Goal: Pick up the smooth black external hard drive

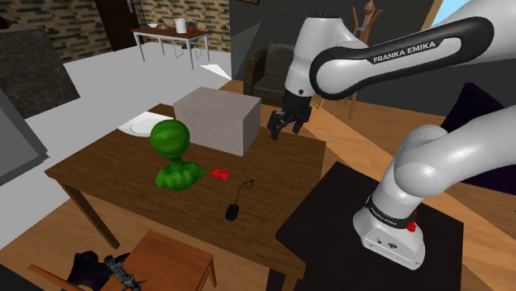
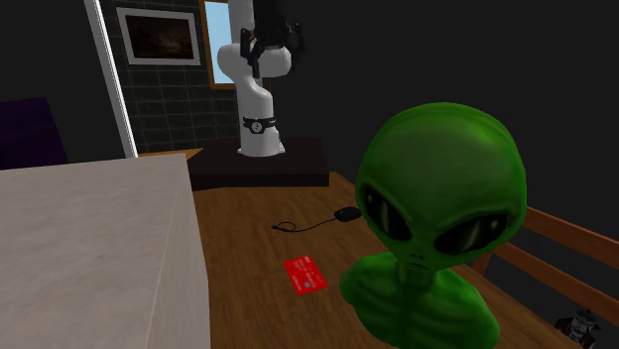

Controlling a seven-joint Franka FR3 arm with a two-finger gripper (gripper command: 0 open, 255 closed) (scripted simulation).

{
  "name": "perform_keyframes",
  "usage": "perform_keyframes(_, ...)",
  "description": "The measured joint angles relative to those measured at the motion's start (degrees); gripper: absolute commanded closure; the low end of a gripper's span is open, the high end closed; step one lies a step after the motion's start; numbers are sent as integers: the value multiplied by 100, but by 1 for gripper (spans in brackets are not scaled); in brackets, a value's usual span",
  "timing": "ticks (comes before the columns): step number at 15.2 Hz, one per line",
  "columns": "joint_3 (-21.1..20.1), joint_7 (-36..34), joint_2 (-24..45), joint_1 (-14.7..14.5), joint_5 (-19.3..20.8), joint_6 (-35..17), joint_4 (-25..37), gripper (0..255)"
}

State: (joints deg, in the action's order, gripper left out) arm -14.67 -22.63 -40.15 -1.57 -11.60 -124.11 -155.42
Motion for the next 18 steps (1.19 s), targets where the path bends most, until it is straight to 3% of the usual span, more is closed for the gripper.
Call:
perform_keyframes(7,-1088,-1282,1194,92,-183,-1771,-311,0)
perform_keyframes(10,-1627,-1947,1931,403,68,-2595,-300,0)
perform_keyframes(12,-2102,-2600,2457,761,477,-3088,-224,0)
perform_keyframes(14,-2736,-3577,3095,1378,1319,-3563,-80,0)
perform_keyframes(15,-3031,-4221,3449,1780,2009,-3737,26,0)
perform_keyframes(16,-3279,-5020,3847,2123,2894,-3809,191,0)
perform_keyframes(17,-3329,-5952,4269,2288,3956,-3765,421,0)
perform_keyframes(18,-3171,-6855,4680,2169,4951,-3698,645,0)
